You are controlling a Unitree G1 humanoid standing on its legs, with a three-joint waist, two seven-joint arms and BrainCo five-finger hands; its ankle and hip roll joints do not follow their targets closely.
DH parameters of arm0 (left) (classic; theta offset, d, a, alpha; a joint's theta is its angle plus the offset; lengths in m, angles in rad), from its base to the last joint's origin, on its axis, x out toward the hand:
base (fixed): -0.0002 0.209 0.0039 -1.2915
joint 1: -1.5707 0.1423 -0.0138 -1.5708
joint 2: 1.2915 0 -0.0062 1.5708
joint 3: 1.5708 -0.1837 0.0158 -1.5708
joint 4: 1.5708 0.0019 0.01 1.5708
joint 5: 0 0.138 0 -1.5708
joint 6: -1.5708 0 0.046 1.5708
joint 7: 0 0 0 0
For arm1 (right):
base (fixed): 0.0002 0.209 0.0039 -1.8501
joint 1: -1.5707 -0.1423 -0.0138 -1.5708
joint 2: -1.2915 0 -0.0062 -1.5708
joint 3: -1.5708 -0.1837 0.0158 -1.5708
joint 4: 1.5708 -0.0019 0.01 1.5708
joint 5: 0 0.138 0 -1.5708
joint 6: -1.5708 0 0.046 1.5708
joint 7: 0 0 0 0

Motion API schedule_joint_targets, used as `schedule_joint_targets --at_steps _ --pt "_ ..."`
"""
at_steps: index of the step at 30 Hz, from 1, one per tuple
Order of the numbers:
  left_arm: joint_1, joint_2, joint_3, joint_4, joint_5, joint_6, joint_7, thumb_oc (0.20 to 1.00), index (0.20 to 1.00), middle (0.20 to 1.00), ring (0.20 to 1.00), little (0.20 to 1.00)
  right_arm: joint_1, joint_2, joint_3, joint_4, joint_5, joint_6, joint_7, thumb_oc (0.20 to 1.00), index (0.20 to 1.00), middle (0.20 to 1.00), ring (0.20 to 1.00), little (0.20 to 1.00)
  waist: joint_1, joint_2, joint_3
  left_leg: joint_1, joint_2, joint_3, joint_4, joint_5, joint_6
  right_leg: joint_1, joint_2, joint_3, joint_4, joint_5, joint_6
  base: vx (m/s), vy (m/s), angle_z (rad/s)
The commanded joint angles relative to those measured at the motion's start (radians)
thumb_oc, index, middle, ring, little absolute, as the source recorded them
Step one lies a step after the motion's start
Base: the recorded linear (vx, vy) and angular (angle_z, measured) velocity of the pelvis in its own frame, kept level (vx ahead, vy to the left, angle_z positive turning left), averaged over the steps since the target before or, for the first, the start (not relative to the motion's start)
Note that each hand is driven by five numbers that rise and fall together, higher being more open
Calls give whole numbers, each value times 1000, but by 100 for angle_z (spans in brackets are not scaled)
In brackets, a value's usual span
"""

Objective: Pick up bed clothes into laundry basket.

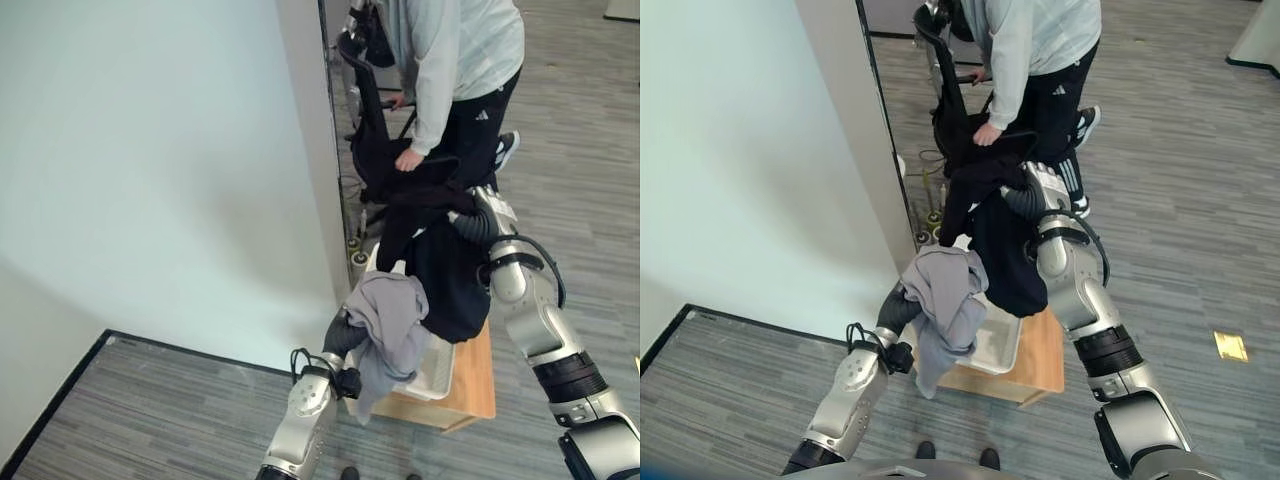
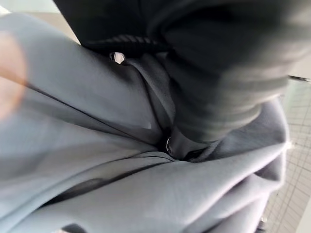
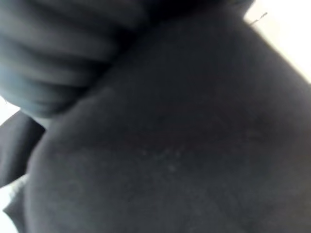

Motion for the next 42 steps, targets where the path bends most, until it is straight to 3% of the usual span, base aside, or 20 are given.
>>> schedule_joint_targets --at_steps 1,7,8,13,14,22,23,24,25,27,32,36,37,38,39,42 --pt "-64 -56 -44 0 -77 -67 -7 200 200 200 200 200 -104 6 -4 129 -51 -22 -54 200 200 200 200 200 47 -12 -109 -6 69 -2 -63 65 -61 19 -21 -84 14 -26 -6 40 -17 28" --pt "-41 -50 -51 -6 -103 -74 -5 200 200 200 200 200 -177 65 68 430 -47 -24 -160 200 200 200 200 200 96 -19 -107 -17 79 -19 -63 74 -75 18 -17 -118 14 -32 -9 26 15 20" --pt "-39 -47 -63 -12 -107 -79 -9 200 200 200 200 200 -204 94 92 560 -36 -27 -211 200 200 200 200 200 115 -23 -103 -31 84 -25 -63 80 -84 11 -18 -134 14 -33 -8 -12 15 16" --pt "-38 -48 -94 -12 -115 -90 -20 200 200 200 200 200 -262 178 135 849 -14 -37 -302 200 200 200 200 200 163 -32 -87 -70 94 -43 -63 97 -104 -4 -17 -173 14 -35 -3 -38 1 24" --pt "-51 -52 -122 -8 -121 -96 -26 200 200 200 200 200 -305 248 154 1081 14 -47 -374 200 200 200 200 200 200 -37 -74 -106 98 -69 -63 112 -116 -22 -15 -210 14 -35 -1 -97 -32 23" --pt "-64 -82 -178 15 -128 -94 -62 200 200 200 200 200 -287 263 156 1396 80 -17 -462 200 200 200 200 200 238 -23 -83 -147 98 -116 -63 138 -122 -31 -20 -286 14 -50 6 -8 -4 49" --pt "-69 -87 -180 19 -129 -94 -61 200 200 200 200 200 -285 255 154 1401 82 -10 -469 595 595 595 595 595 236 -20 -85 -146 97 -115 -63 138 -121 -30 -20 -286 14 -51 7 0 0 0" --pt "-69 -87 -180 19 -129 -94 -61 200 200 200 200 200 -285 255 154 1401 82 -10 -469 595 595 595 595 595 236 -20 -85 -145 97 -115 -63 138 -121 -30 -20 -286 14 -51 7 0 0 0" --pt "-76 -89 -181 26 -129 -95 -57 200 200 200 200 200 -298 239 147 1406 94 6 -478 1000 1000 1000 1000 1000 226 -15 -91 -141 97 -109 -63 138 -121 -29 -20 -280 14 -53 7 0 0 0" --pt "-88 -90 -181 34 -125 -105 -48 200 200 200 200 200 -313 221 144 1385 96 22 -477 1000 1000 1000 1000 1000 211 -11 -95 -135 98 -96 -63 138 -119 -29 -21 -268 14 -53 8 28 -12 -4" --pt "-142 -84 -161 60 -112 -132 -5 200 200 200 200 200 -368 172 172 1178 55 59 -417 1000 1000 1000 1000 1000 127 3 -101 -122 103 -43 -63 129 -117 -38 -33 -223 14 -50 14 6 -6 -26" --pt "-168 -64 -143 39 -100 -143 8 200 200 200 200 200 -383 76 169 785 -6 90 -284 1000 1000 1000 1000 1000 48 18 -95 -108 110 6 -63 110 -109 -57 -37 -175 14 -41 17 -29 14 -40" --pt "-172 -59 -140 27 -99 -137 4 200 200 200 200 200 -371 24 141 601 -31 118 -199 1000 1000 1000 1000 1000 31 24 -89 -99 110 24 -63 101 -106 -56 -39 -158 14 -39 18 -19 20 -37" --pt "-173 -60 -141 27 -99 -137 4 200 200 200 200 200 -368 21 139 594 -33 122 -193 1000 1000 1000 1000 1000 33 24 -88 -100 110 24 -63 102 -105 -57 -38 -157 14 -38 18 -18 19 -51" --pt "-169 -61 -137 14 -109 -127 -11 200 200 200 200 200 -336 -30 83 387 -49 124 -113 1000 1000 1000 1000 1000 3 32 -87 -91 110 40 -63 92 -100 -61 -40 -139 14 -32 16 -10 10 -36" --pt "-156 -46 -148 -12 -96 -118 -41 200 200 200 200 200 -316 -77 7 155 -51 108 -33 1000 1000 1000 1000 1000 -29 44 -87 -73 109 57 -63 74 -91 -60 -38 -110 14 -26 11 6 13 -36"
